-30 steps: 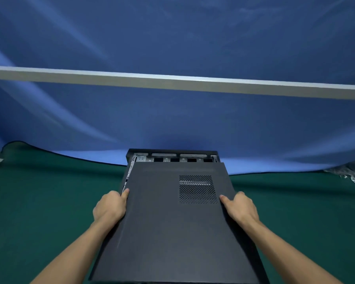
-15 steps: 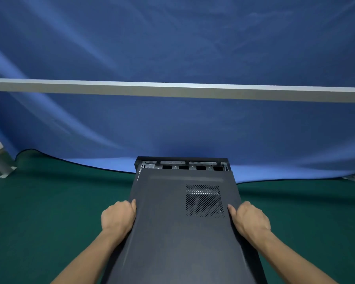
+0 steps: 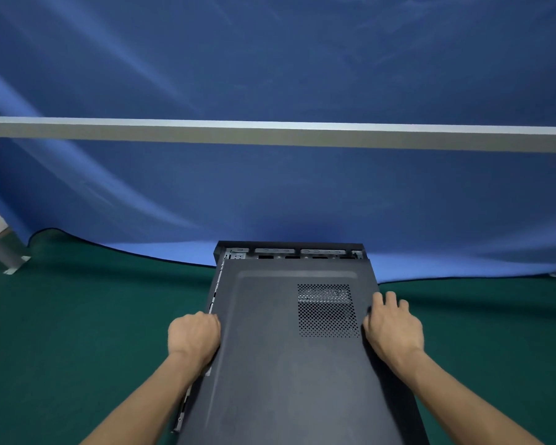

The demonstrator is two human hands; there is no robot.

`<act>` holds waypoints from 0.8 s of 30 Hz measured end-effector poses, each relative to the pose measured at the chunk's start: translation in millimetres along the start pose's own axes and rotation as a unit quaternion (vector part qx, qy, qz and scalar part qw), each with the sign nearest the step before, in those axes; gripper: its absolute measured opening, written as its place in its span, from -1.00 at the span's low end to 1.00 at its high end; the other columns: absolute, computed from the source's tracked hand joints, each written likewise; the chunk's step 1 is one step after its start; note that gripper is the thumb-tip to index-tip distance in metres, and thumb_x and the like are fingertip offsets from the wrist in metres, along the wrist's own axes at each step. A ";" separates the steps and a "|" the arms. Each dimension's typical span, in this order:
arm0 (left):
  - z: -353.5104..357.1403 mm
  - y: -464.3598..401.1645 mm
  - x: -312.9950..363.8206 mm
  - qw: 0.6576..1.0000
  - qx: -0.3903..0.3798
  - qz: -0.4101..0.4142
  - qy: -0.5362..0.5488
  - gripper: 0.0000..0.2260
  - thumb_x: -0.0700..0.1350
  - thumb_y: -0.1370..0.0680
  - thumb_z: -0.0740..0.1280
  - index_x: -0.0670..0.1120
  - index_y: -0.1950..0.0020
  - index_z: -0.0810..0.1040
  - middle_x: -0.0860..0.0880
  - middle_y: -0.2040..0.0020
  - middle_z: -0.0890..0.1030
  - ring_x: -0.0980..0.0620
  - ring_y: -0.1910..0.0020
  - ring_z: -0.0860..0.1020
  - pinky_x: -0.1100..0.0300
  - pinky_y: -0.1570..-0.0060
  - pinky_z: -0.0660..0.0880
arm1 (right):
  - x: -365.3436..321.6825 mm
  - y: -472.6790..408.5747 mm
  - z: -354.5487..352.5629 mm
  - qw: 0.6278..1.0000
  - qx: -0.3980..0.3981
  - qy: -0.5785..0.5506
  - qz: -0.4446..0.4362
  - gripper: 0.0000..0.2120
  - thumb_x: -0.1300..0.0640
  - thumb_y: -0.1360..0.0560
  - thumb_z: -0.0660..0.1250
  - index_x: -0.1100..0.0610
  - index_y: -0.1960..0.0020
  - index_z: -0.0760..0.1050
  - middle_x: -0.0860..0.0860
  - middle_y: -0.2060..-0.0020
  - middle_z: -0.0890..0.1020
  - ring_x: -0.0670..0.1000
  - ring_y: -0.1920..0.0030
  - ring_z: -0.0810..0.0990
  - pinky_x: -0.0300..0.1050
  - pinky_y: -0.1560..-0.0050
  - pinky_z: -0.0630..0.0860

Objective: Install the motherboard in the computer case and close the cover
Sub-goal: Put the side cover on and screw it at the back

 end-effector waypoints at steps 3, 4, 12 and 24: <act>0.5 0.2 3.5 1.000 -0.007 -0.002 -0.007 -0.71 -0.25 -0.56 0.10 0.01 -0.01 0.57 0.06 0.02 0.63 0.00 0.03 0.63 0.21 0.30 0.37 | -6.8 3.1 10.2 0.999 0.006 -0.048 0.005 -0.65 -0.05 -0.64 -0.04 0.15 -0.29 0.24 0.08 -0.18 0.37 0.06 -0.15 0.42 -0.14 0.00 0.46; -1.5 -0.7 3.6 1.000 -0.005 -0.001 -0.008 -0.72 -0.27 -0.53 0.12 0.01 0.00 0.57 0.07 0.03 0.63 0.01 0.03 0.62 0.22 0.28 0.39 | -9.0 4.5 14.5 0.997 0.003 -0.076 0.011 -0.62 -0.06 -0.64 -0.05 0.16 -0.33 0.22 0.09 -0.19 0.36 0.07 -0.16 0.42 -0.12 -0.03 0.47; -18.5 -4.4 18.6 0.987 0.076 -0.002 0.139 -0.72 0.01 -0.62 0.04 -0.11 -0.22 0.35 -0.08 -0.20 0.41 -0.05 -0.13 0.44 0.13 0.06 0.48 | -15.9 5.8 26.6 0.983 -0.002 -0.167 0.076 -0.48 -0.04 -0.63 0.05 0.27 -0.45 0.14 0.25 -0.32 0.29 0.19 -0.23 0.39 0.01 -0.17 0.41; 15.7 -9.8 14.5 0.938 0.051 -0.045 0.340 -0.46 0.12 -0.64 -0.08 -0.09 -0.56 -0.05 -0.02 -0.56 -0.11 -0.02 -0.53 -0.02 0.10 -0.47 0.05 | -30.8 -5.6 35.7 0.983 -0.017 -0.140 0.115 -0.39 -0.07 -0.63 -0.03 0.31 -0.52 -0.02 0.33 -0.43 0.19 0.26 -0.42 0.22 0.09 -0.39 0.22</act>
Point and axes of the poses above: each hand's wrist, its own y-axis away from the middle knuckle, its own z-axis out of the palm, x = y × z, the point moved 8 cm from there along -y, towards the middle knuckle
